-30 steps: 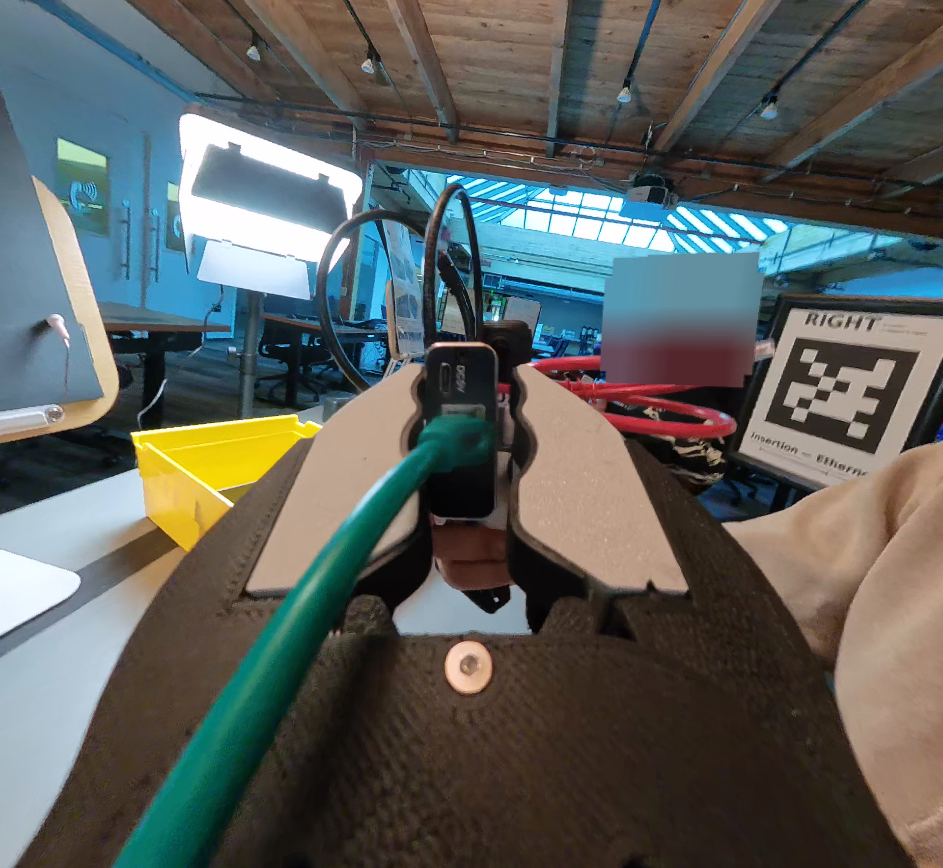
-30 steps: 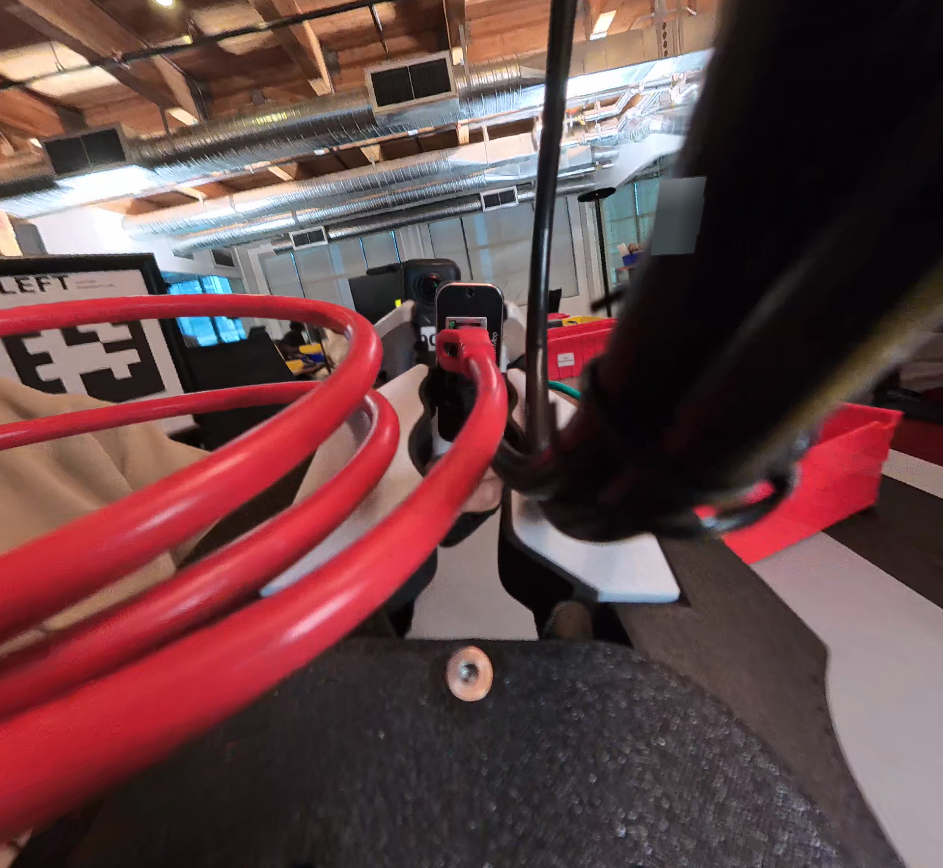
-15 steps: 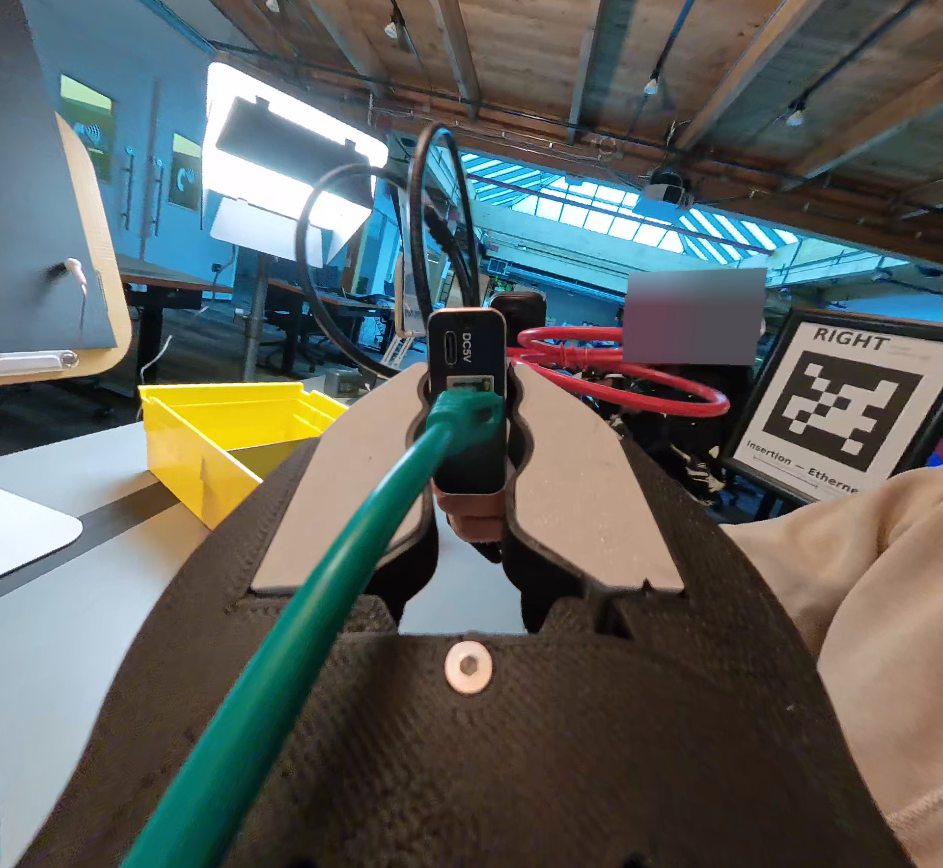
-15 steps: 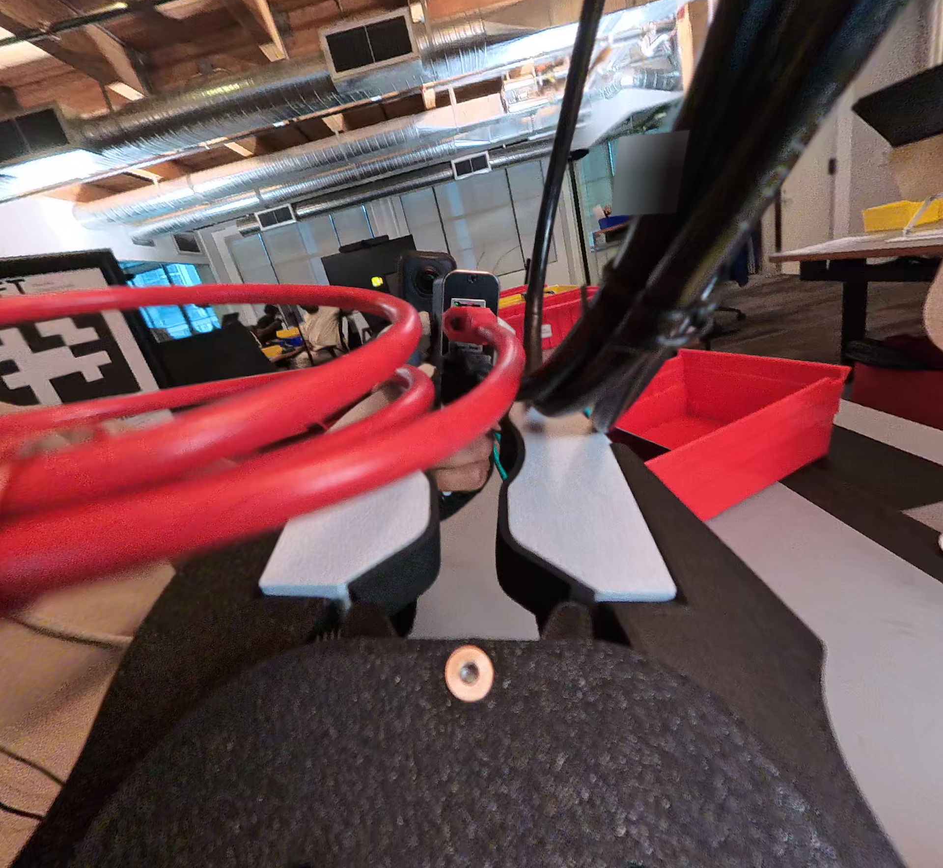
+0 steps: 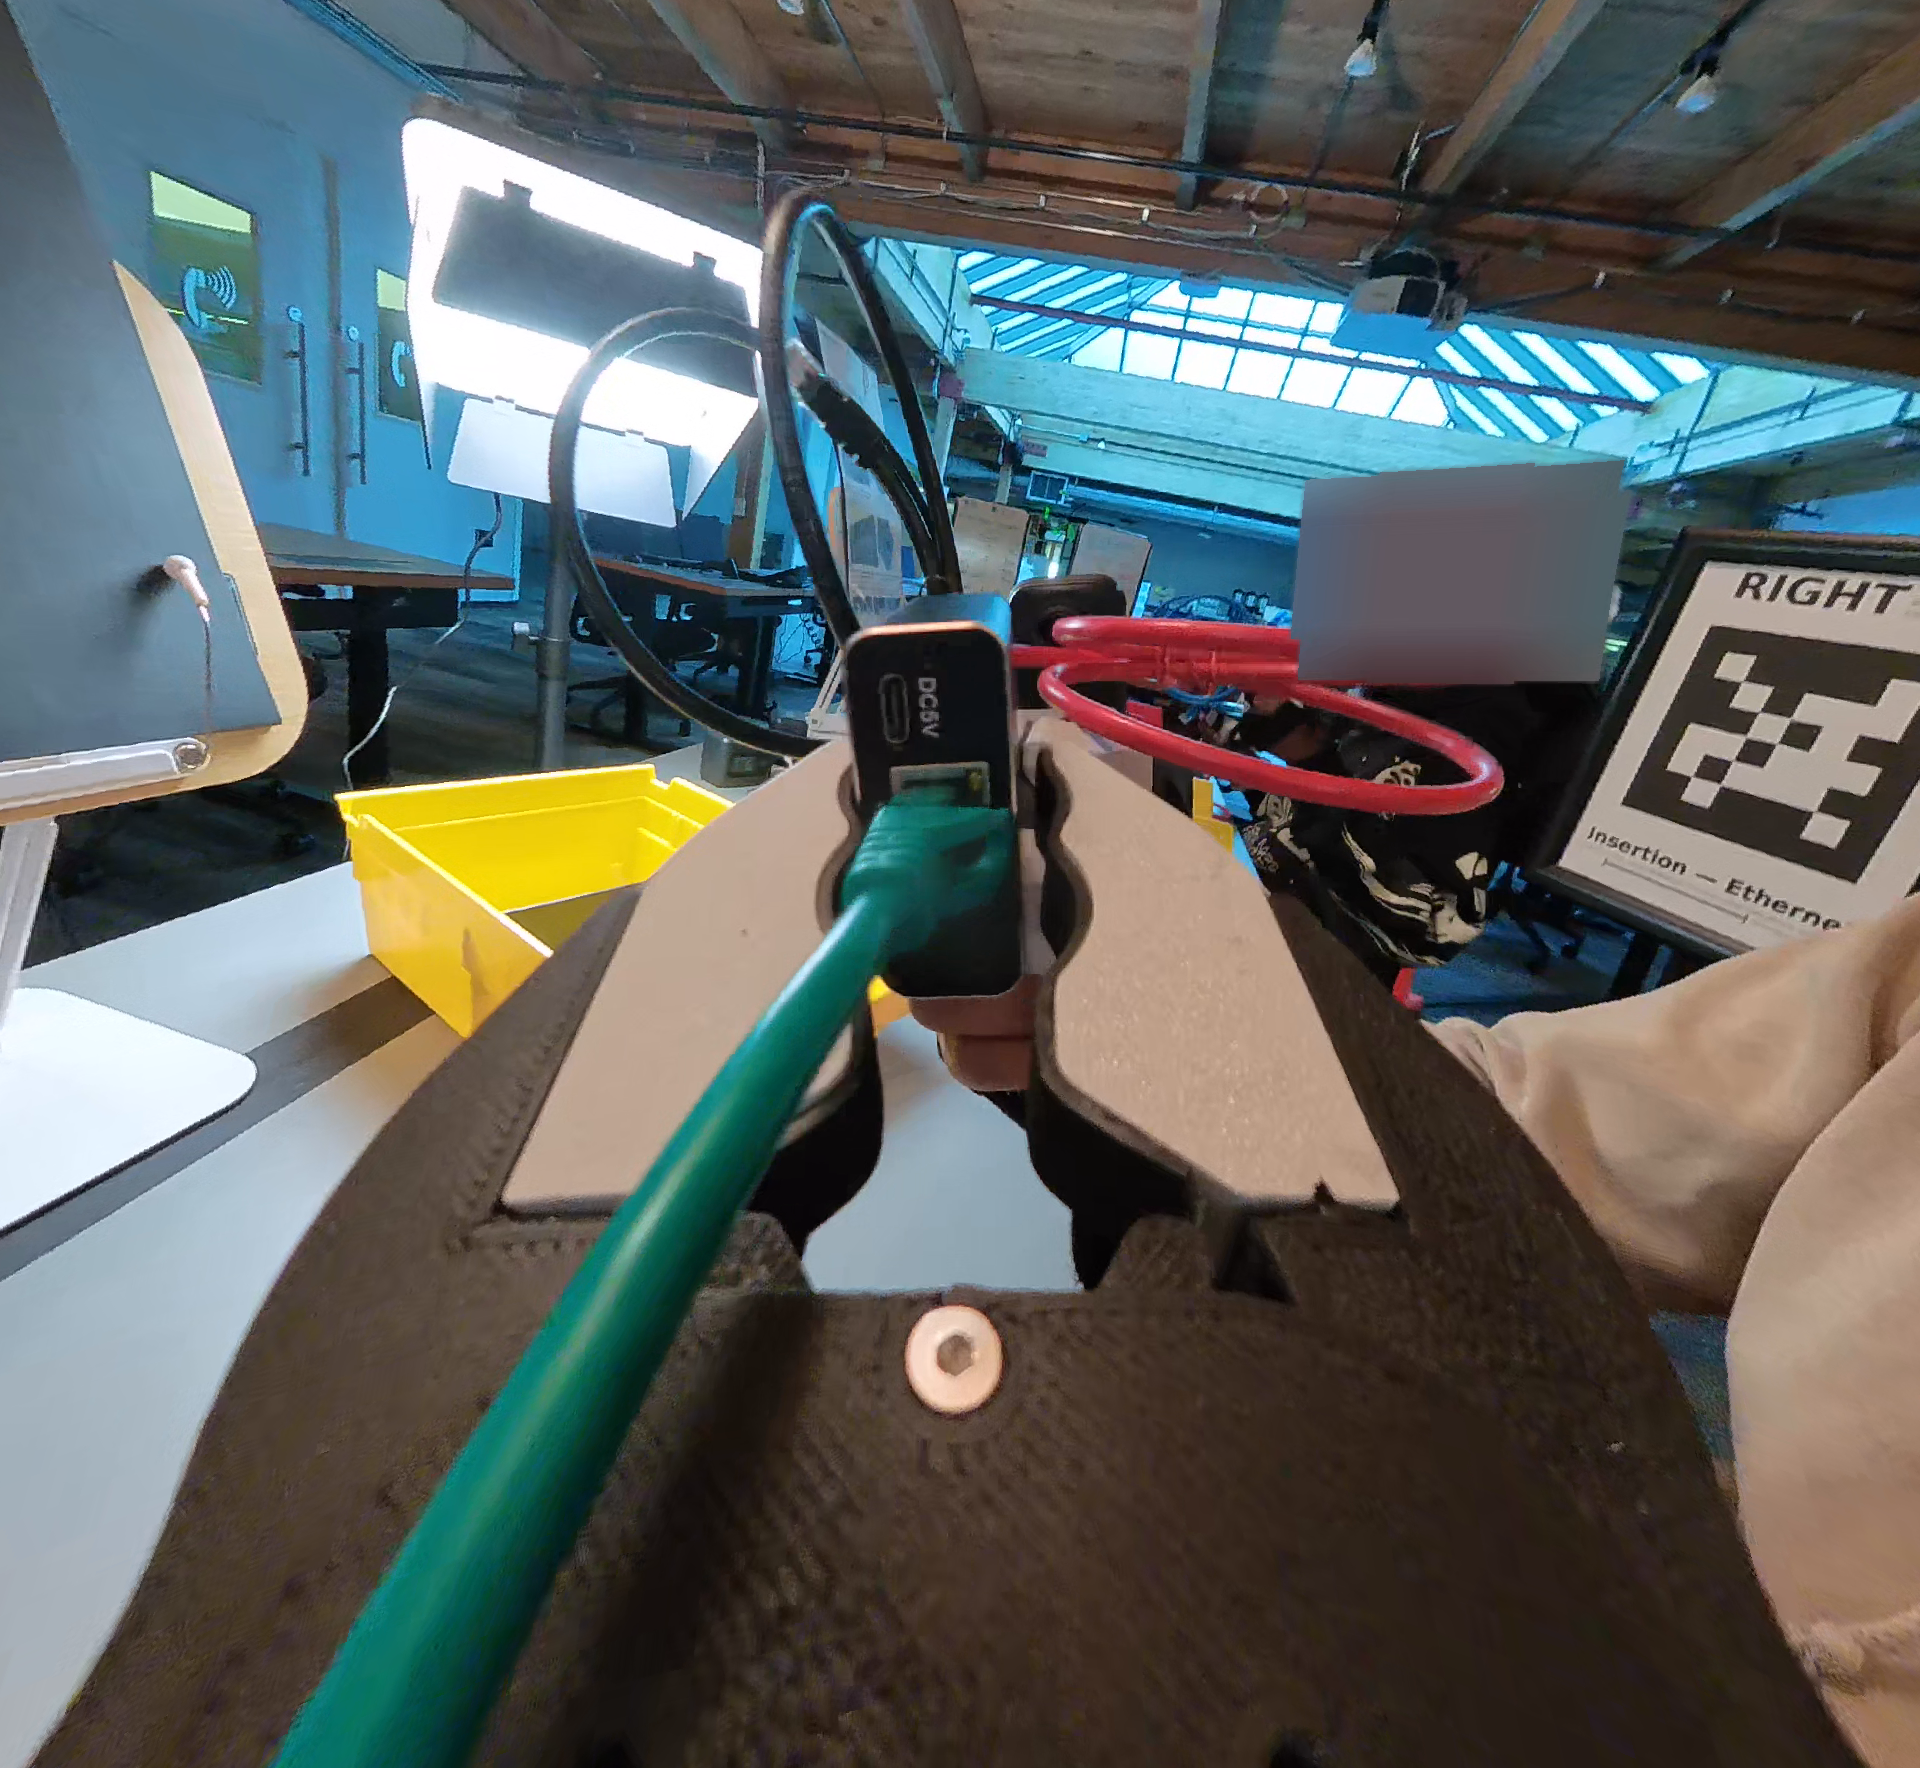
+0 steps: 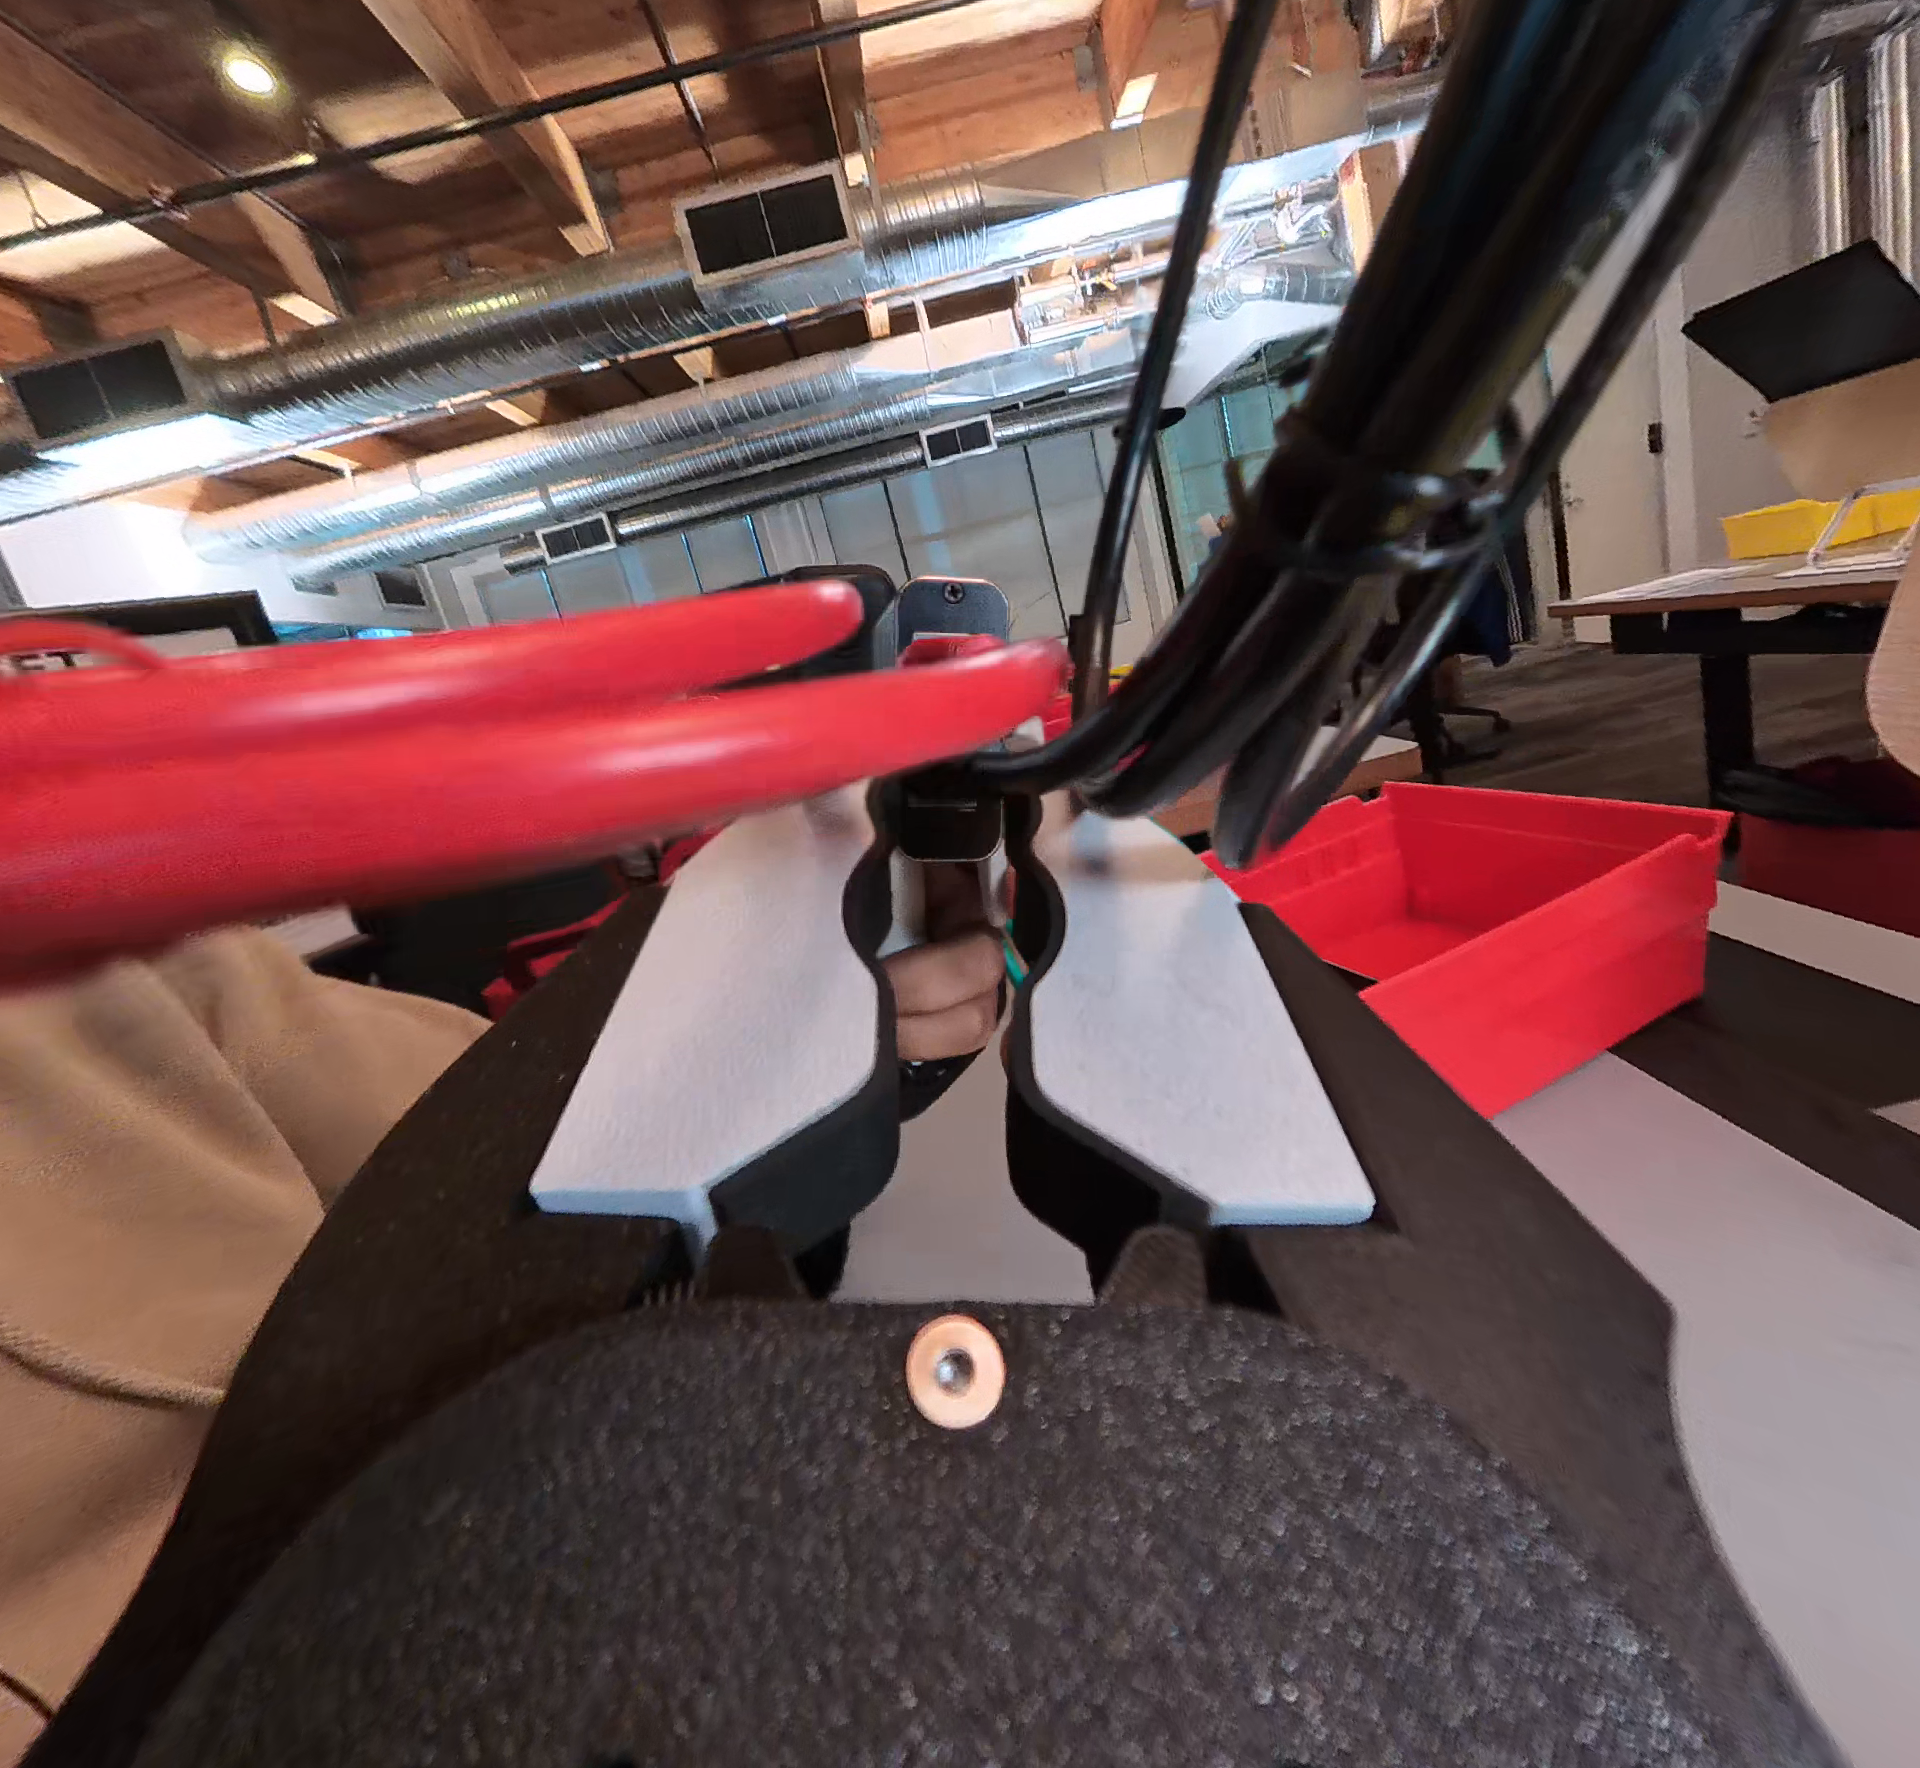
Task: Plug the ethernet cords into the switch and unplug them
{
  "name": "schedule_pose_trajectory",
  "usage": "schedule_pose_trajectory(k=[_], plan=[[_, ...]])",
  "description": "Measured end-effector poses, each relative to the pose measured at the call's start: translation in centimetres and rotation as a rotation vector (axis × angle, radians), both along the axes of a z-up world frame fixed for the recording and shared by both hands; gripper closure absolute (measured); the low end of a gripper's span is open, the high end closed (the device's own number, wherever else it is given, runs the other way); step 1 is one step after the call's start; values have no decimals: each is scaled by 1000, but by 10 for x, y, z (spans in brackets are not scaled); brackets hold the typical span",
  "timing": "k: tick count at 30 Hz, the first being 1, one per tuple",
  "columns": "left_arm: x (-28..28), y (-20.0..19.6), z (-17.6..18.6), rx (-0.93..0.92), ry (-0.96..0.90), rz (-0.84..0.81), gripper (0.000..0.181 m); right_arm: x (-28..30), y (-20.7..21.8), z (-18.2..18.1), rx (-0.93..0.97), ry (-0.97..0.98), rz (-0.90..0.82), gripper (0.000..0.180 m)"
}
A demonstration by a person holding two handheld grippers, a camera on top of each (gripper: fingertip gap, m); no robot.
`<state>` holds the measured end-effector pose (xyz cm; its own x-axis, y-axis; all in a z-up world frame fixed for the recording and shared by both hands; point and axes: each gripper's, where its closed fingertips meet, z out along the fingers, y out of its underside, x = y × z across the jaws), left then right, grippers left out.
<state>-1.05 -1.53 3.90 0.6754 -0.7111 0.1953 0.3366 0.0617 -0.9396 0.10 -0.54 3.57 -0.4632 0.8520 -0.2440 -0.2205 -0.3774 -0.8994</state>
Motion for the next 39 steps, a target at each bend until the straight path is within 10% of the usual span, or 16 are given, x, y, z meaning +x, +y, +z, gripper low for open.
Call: schedule_pose_trajectory(k=[39], plan=[[17,-26,9,-71,226,-86,155,15,-26,15,191,49,41,158]])
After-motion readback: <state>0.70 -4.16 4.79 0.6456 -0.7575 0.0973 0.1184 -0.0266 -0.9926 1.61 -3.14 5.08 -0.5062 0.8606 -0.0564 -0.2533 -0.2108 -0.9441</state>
